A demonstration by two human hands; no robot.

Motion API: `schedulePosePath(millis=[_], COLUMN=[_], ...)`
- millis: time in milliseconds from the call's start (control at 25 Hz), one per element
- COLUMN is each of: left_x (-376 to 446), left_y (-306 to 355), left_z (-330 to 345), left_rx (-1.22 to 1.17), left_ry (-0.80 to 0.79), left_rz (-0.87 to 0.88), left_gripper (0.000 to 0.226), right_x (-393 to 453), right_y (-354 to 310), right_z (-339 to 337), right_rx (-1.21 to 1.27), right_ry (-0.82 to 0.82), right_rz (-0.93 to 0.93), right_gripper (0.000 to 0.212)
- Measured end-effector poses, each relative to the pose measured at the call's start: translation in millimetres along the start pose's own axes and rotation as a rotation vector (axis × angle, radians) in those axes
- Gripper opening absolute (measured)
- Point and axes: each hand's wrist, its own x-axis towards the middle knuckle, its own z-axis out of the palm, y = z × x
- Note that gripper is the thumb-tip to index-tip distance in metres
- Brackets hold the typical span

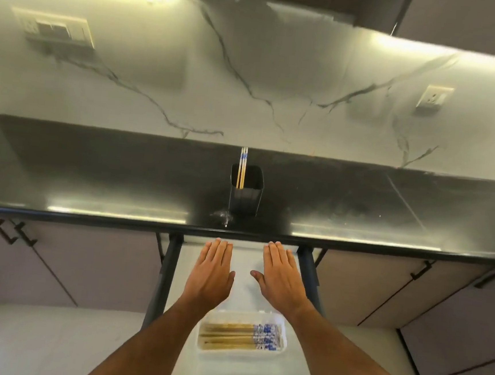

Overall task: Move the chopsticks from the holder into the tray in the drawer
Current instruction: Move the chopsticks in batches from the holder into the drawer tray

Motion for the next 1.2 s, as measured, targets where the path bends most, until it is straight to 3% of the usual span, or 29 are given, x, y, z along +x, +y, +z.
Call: schedulePosePath(millis=[360,560,840,1200], left_x=[88,152,247,310], left_y=[-17,-22,-42,-60], left_z=[-102,-117,-95,-44], left_rx=[0.036,0.045,0.068,0.03], left_ry=[0.223,0.262,0.312,0.236], left_rz=[0.03,0.048,-0.02,-0.133], left_gripper=[0.068,0.067,0.063,0.061], right_x=[71,128,224,313], right_y=[12,27,53,56], right_z=[-114,-145,-127,-79], right_rx=[-0.03,-0.009,0.013,0.112], right_ry=[0.219,0.304,0.293,0.243], right_rz=[0.055,0.043,-0.033,-0.095], right_gripper=[0.075,0.073,0.073,0.069])
